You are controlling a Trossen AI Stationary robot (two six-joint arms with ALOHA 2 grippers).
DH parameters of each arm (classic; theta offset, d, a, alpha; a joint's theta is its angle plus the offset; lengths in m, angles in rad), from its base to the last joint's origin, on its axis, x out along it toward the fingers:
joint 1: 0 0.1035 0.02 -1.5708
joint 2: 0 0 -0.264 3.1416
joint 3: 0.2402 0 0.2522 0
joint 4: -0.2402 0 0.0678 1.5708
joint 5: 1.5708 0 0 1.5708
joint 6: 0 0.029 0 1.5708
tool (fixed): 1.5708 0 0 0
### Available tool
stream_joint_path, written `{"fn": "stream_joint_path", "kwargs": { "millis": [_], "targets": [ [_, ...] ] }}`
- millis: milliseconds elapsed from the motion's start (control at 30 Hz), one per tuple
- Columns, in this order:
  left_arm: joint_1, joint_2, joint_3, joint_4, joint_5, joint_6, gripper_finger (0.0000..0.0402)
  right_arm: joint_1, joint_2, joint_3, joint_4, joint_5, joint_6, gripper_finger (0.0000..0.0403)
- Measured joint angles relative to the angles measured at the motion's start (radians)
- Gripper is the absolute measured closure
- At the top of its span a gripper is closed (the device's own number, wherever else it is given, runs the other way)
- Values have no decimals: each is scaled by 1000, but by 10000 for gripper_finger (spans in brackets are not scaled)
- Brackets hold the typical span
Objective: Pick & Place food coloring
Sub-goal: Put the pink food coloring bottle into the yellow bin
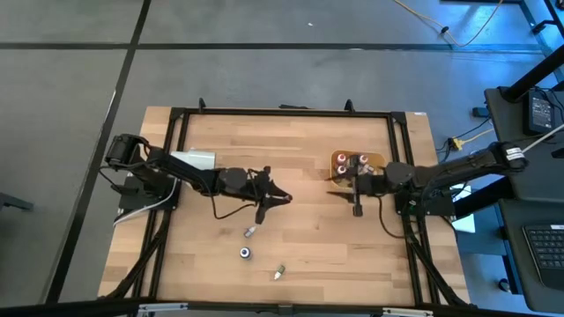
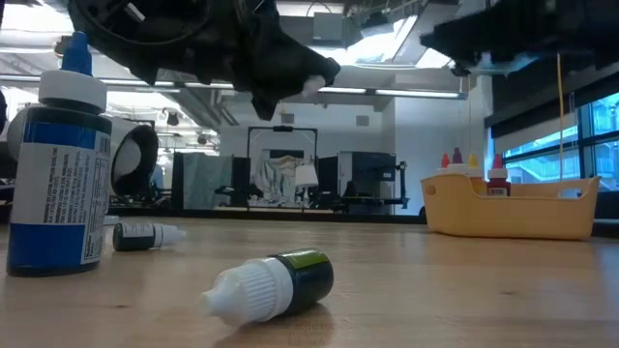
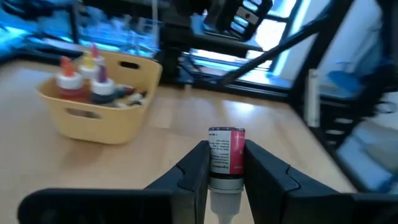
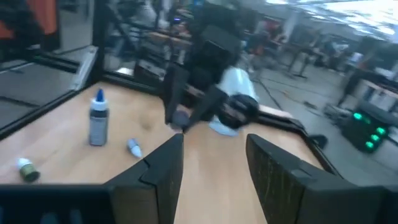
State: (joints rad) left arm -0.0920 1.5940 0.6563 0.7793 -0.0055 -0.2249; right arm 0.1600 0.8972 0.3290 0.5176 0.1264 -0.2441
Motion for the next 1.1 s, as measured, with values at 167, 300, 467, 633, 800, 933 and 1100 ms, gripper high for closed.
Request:
{"fn": "stream_joint_path", "kwargs": {
  "millis": [167, 300, 467, 633, 800, 933, 1100],
  "targets": [
    [5, 0, 0, -4, 50, -65, 324, 0, 138, 154, -138, -65, -104, 226],
    [14, 0, 0, -6, 49, -110, 320, 0, 271, 293, -269, -100, -194, 226],
    [17, 0, 1, -30, 56, -148, 318, -8, 433, 467, -411, -139, -268, 226],
    [16, 0, 1, -50, 117, -156, 321, -32, 551, 606, -530, -219, -320, 226],
    [16, 0, 1, -50, 132, -156, 317, -35, 626, 672, -565, -242, -387, 226],
    [15, 0, 1, -52, 134, -156, 315, -35, 663, 684, -563, -252, -393, 226],
    [16, 0, 1, -55, 149, -156, 318, -35, 677, 684, -551, -253, -393, 226]
  ]
}}
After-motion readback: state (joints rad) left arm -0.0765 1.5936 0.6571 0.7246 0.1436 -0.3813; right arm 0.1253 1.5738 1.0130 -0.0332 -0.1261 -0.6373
